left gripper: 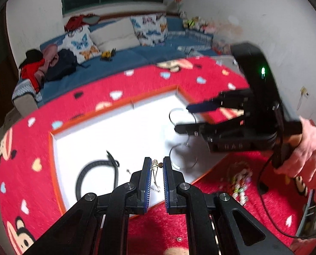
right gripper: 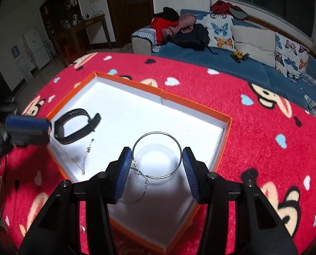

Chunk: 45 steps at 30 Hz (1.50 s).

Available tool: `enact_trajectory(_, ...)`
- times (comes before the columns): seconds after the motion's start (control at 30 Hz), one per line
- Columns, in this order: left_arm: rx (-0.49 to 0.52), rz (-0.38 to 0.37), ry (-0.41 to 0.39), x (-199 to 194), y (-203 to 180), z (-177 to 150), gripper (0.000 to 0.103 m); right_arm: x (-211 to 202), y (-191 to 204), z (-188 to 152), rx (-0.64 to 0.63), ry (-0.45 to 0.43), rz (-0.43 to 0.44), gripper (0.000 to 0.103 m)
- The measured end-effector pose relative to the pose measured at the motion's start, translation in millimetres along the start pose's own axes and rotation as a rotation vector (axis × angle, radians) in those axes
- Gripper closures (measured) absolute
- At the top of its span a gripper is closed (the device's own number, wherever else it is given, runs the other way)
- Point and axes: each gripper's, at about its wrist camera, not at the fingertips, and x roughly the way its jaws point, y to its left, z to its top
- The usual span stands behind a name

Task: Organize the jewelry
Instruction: 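Open the left tool over the tray releasing the gold earring while the right tool releases the hoop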

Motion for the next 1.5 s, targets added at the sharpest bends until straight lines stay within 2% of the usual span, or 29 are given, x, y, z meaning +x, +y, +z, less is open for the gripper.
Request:
enact_trajectory(0.3,-0.033,0.002,0.088,46.5,5.0,-17.5,0.092,23.3,-8.9,-6.7,0.011,0.059,-0.023,0.053)
enact_trajectory(0.7,-0.068,-0.015,0.126,56.3,12.4,-15.0,0.09,28.4,-2.3,-6.5,-0.023,0.067,-0.051,0.053)
enact_trajectory(0.87,-0.087,-0.012,0.134,58.6,14.0,-15.4,0.09,16.8,-3.0,-4.7,-0.01,0.044,-0.049,0.049)
enact_trajectory(1.03,-0.108,-0.001,0.128,47.8,13.3,-16.8,0.09,-11.7,-1.8,-6.8,-0.013,0.013,-0.053,0.049)
enact_trajectory(1.2,-0.107,0.019,0.09,18.1,2.8,-21.6,0.09,-46.3,4.7,-20.5,-0.024,-0.021,-0.051,0.049)
enact_trajectory(1.5,-0.071,0.028,0.06,-28.9,-37.0,-59.4,0.09,-92.3,29.5,-76.1,-0.072,-0.042,-0.032,0.05)
